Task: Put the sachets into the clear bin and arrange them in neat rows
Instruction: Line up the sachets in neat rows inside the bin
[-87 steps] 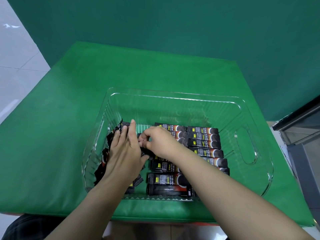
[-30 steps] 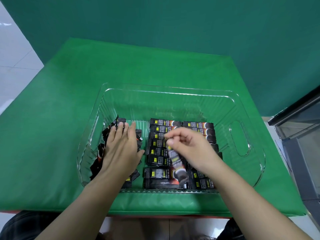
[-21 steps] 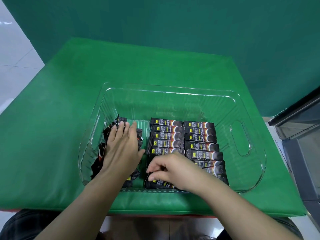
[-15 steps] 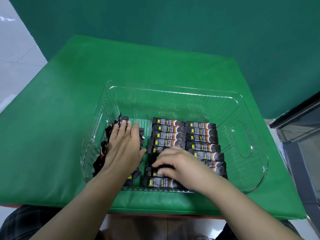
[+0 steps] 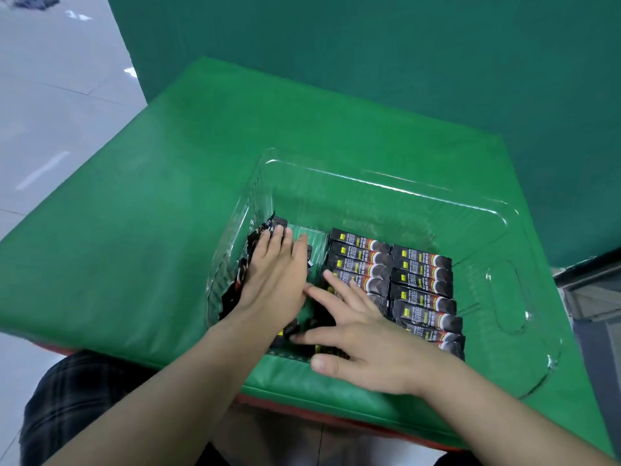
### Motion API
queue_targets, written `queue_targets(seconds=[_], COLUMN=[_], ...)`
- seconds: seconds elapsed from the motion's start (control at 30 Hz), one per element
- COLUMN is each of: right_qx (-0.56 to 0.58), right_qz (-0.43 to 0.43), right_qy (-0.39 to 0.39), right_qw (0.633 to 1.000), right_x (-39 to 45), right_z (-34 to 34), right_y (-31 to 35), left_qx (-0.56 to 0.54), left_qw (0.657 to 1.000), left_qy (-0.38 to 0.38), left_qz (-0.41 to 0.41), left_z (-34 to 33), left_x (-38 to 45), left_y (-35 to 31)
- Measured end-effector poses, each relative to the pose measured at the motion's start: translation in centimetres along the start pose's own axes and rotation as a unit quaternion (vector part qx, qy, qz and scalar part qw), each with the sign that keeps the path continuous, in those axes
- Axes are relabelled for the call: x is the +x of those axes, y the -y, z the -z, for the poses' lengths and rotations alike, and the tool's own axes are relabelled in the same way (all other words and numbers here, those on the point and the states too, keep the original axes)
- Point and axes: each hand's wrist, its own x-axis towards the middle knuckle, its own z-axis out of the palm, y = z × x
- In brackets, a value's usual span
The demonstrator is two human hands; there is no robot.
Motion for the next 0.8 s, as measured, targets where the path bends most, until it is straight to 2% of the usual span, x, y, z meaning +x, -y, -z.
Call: queue_targets(seconds=[0.3,0.8], right_qx=[-0.033,-0.026], right_qz=[-0.019,-0.038], right_qy=[0.011,0.000], right_qw=[0.999,0.999], right_x=[0.3,0.4], right_z=[-1.0,-1.2], right_y=[-0.1,0.1], left_qx=[-0.010,0.004], left_qw=[1.000,1.000], left_qy=[-0.003,-0.016], left_qz=[0.004,-0.002], left_z=[-0.1,-0.5], left_x=[0.1,0.2], left_y=[0.0,0.1])
